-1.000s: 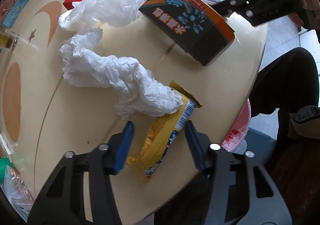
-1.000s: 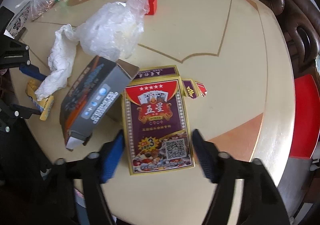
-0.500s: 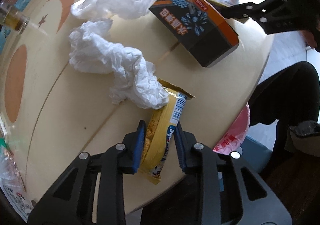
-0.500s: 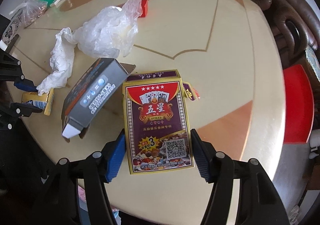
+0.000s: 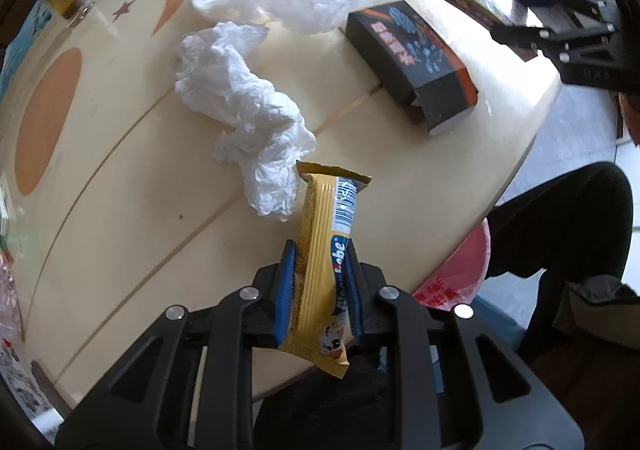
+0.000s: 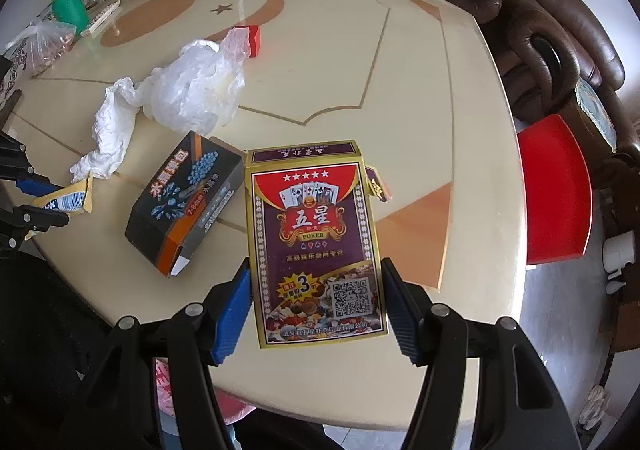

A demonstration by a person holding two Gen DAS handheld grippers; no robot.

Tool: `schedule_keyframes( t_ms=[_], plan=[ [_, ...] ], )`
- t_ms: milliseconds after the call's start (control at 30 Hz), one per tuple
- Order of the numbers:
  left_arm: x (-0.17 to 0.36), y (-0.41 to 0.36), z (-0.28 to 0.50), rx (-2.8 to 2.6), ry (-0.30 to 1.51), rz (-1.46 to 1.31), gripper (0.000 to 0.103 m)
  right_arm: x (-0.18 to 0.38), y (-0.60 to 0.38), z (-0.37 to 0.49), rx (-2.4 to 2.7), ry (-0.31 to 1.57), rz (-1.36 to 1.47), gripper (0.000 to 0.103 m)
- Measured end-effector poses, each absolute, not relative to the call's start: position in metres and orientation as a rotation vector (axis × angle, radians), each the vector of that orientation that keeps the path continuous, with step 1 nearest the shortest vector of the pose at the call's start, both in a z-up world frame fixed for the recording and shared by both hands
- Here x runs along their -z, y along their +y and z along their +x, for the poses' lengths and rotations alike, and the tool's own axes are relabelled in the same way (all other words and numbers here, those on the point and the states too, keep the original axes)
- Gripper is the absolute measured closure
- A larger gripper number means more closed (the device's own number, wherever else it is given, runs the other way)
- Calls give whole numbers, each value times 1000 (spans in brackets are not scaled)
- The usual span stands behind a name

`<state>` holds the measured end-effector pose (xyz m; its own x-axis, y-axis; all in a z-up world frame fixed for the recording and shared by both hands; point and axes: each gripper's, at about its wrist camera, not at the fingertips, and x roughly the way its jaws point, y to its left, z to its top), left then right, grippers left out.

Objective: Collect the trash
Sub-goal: 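Lift the yellow wrapper with the left tool while the right tool grips the card box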

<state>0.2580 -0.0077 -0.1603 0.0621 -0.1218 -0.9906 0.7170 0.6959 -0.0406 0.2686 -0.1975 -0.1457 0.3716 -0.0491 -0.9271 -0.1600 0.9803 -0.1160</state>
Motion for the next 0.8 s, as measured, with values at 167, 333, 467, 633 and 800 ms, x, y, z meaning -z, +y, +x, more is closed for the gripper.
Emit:
schedule_keyframes(
  t_ms=[167, 333, 467, 633, 800],
  plan=[
    [148, -3, 251, 681, 1355, 514, 80, 137, -200, 262, -66, 1177, -189, 43],
    [130, 4, 251, 659, 1324, 486, 80, 123, -209, 251, -69, 1147, -173, 43],
    [117, 4, 243, 662, 1295, 489, 80, 110, -207, 243, -73, 1128, -184, 43],
    [104, 2, 229, 664, 1261, 515, 80, 93, -198, 229, -85, 1105, -193, 43],
    [85, 2, 206, 670, 1211, 526, 80, 73, -188, 206, -103, 1071, -201, 43]
  ],
)
